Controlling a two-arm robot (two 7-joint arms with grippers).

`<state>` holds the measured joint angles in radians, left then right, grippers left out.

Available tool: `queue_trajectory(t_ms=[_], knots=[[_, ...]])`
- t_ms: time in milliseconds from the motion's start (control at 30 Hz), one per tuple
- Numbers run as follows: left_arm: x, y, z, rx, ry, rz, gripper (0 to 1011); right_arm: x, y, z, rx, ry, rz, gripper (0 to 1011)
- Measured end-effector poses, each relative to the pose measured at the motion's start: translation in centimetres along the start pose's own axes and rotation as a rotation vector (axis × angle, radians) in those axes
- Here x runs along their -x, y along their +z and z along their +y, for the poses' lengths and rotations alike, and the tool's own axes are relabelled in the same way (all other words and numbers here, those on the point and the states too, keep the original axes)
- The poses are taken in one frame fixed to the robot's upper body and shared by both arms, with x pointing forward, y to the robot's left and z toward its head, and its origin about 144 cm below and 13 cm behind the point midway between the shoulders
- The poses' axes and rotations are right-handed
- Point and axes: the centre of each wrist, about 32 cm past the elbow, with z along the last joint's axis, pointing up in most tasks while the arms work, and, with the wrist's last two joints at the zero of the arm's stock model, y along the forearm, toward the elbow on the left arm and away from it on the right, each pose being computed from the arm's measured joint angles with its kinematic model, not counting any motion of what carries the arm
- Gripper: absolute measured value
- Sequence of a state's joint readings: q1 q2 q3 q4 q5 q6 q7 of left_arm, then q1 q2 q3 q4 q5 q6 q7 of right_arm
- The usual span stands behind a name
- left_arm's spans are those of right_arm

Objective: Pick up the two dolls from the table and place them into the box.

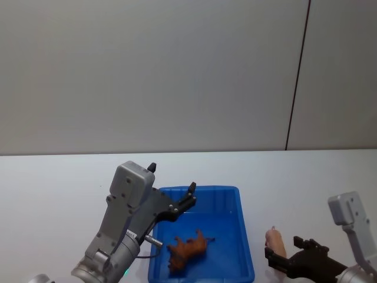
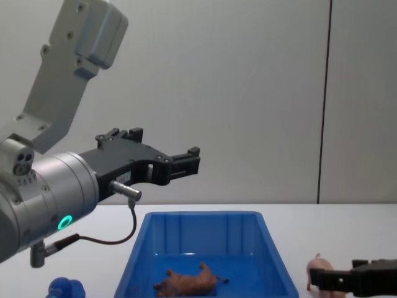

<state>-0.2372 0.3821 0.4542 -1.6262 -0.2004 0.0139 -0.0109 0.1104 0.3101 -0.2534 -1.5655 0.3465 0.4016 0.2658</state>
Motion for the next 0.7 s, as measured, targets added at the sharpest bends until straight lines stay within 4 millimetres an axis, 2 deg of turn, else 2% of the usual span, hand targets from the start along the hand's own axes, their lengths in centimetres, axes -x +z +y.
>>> queue_trajectory(t_ms=[200,333,367,467,600,700], knots=[[0.0,0.0,0.0,0.0,0.0,0.0,1001,0.05,-0.19,0.44,0.023,-0.002,0.011,739],[0.0,0.0,0.0,0.0,0.0,0.0,1001,0.03,-0.3,0.71,0.039,-0.006,0.022,588],[0.0,0.0,0.0,0.0,0.0,0.0,1001,0.03,-0.3,0.71,0.039,-0.006,0.022,588],[0.0,0.0,0.0,0.0,0.0,0.0,1001,-0.02,-0.37,0.9,0.052,-0.01,0.033,461],[0.0,0.0,0.0,0.0,0.0,0.0,1001,-0.05,-0.38,1.02,0.057,-0.013,0.041,373],[0.0,0.0,0.0,0.0,0.0,0.0,1001,-0.04,-0.35,1.06,0.057,-0.016,0.044,373]])
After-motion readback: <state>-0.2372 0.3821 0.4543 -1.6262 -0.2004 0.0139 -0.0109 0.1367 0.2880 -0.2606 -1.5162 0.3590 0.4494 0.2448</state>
